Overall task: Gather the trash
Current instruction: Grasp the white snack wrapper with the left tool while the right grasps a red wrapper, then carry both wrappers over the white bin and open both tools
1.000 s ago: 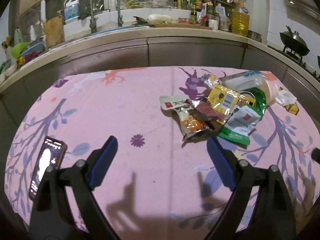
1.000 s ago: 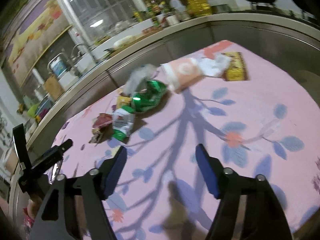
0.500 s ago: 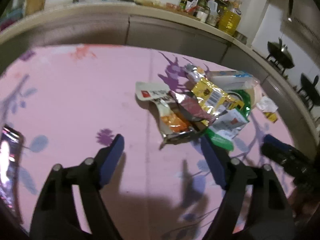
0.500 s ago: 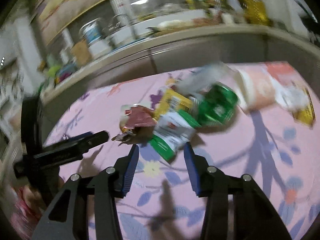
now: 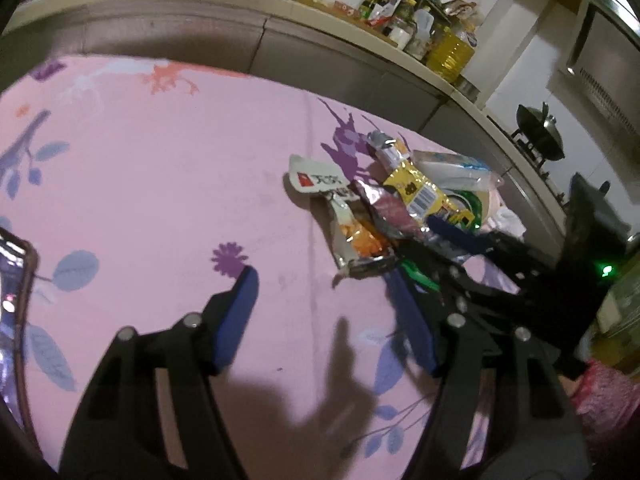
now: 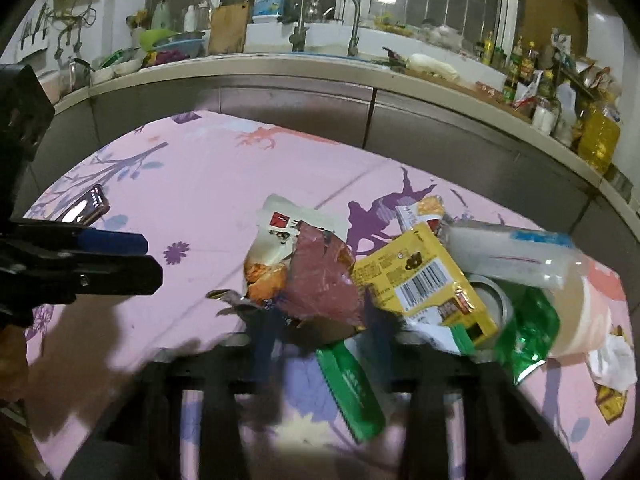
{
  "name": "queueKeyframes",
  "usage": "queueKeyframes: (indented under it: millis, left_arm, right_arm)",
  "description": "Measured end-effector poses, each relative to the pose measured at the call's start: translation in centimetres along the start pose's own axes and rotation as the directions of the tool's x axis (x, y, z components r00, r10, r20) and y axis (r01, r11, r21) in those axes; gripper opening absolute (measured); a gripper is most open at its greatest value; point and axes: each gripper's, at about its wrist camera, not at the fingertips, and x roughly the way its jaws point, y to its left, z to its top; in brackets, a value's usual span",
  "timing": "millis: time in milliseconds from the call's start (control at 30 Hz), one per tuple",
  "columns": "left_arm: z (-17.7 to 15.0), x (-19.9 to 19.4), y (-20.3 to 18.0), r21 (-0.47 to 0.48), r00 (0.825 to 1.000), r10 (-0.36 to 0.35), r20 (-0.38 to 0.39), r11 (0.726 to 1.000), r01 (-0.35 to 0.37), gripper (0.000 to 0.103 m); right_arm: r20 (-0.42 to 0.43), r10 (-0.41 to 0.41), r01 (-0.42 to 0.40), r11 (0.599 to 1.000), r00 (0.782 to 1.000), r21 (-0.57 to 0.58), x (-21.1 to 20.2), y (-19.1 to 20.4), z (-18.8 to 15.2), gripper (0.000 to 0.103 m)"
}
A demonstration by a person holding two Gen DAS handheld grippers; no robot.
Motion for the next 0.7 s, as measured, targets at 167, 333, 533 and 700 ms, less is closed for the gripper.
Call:
queueKeyframes:
  millis: [167, 333, 533, 700]
  left_arm:
    - [2.3, 2.5, 0.2, -0.008, 0.998, -0.046, -0.054, 0.999, 0.045, 0.066]
    - [4.1, 5.8, 0.5, -0.056, 0.983, -0.125, -0.132, 0.991, 0.118, 0.056]
    - [4.7, 8.4, 1.0, -0.155, 0.966, -0.177, -0.189, 0.977, 0.149, 0.023]
    - [3.7, 6.1, -0.6, -0.113, 0.973, -0.174, -0.149, 0.981, 0.158, 0.001]
  right_arm:
    - [0.077, -0.002, -0.006, 0.995, 0.997, 0.098, -2.3, -1.5, -0.2, 0.000]
    - [0.117, 0.014, -0.037, 0.981, 0.993, 0.192, -4.6, -2.7, -1.2, 0.000]
    - [0.164, 0.042, -0.088, 0.956, 0.985, 0.279, -7.6, -3.3, -2.2, 0.000]
    - [0.197, 0.041, -0.108, 0.934, 0.979, 0.340, -11.3, -3.9, -4.0, 0.000]
